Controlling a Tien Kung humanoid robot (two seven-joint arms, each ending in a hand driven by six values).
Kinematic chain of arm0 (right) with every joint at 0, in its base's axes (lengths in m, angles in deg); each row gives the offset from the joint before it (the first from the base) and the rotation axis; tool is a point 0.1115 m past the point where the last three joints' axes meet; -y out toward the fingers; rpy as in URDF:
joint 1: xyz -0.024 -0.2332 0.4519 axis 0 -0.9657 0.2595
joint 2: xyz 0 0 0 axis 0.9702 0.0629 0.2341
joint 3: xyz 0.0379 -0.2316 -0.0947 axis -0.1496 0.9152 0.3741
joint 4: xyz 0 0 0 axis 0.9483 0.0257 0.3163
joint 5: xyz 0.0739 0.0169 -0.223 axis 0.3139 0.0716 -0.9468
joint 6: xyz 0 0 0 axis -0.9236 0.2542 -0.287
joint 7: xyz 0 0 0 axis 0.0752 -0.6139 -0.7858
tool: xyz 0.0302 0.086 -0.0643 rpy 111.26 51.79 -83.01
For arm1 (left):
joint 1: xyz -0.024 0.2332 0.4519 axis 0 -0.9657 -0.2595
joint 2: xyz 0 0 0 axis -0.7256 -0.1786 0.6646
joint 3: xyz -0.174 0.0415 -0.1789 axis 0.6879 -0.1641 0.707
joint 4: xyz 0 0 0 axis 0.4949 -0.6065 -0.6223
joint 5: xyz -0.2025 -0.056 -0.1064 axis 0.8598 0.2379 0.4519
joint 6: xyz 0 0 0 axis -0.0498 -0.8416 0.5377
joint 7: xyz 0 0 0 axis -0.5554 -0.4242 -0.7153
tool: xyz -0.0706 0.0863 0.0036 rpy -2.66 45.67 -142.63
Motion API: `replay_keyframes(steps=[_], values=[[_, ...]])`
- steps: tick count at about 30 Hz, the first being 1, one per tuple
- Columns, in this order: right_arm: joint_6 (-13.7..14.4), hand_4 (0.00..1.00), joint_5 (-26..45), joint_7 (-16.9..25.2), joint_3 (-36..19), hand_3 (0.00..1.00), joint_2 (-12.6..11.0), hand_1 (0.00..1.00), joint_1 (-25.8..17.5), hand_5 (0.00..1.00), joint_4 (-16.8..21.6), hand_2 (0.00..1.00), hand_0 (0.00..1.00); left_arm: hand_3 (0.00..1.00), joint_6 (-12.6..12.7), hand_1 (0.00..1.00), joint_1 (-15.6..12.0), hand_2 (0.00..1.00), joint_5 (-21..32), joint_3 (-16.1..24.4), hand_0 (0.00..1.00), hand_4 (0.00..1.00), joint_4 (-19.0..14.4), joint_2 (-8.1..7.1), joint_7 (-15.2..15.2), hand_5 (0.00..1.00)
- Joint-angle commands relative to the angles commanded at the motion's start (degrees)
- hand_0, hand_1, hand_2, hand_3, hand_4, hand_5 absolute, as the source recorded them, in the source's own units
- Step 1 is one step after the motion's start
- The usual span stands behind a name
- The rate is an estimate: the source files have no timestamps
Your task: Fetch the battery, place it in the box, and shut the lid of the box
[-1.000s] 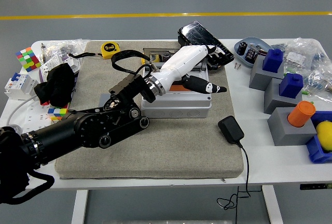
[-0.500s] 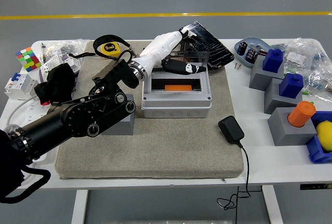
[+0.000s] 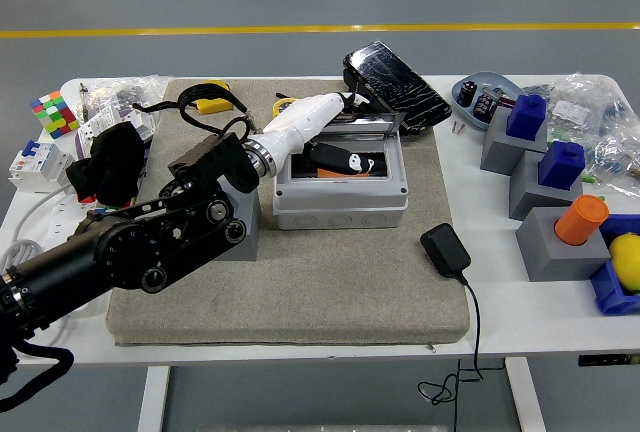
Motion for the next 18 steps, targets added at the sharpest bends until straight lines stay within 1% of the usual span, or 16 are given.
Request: replay_keyframes(steps=[4, 10, 18], values=[[0.0, 0.896, -0.1, 0.0, 0.0, 0.549, 0.1, 0.666, 0.0, 0.487, 0.1, 0.676, 0.668, 0.793, -0.8, 0.81, -0.6, 0.771, -0.2, -1.2, 0.717, 0.998, -1.7, 0.37, 1.4, 0.543], [0.0, 0.896, -0.2, 0.0, 0.1, 0.549, 0.2, 0.666, -0.1, 0.487, 0.1, 0.675, 0.666, 0.795, -1.7, 0.809, -0.9, 0.772, 0.0, -2.6, 0.715, 0.998, -2.5, 0.91, 2.6, 0.544], [0.0, 0.897, -0.3, 0.0, -0.1, 0.549, 0.3, 0.666, -0.2, 0.487, 0.0, 0.676, 0.665, 0.795, -2.3, 0.808, -1.1, 0.771, 0.4, -2.6, 0.712, 0.998, -3.8, 0.43, 3.2, 0.543]])
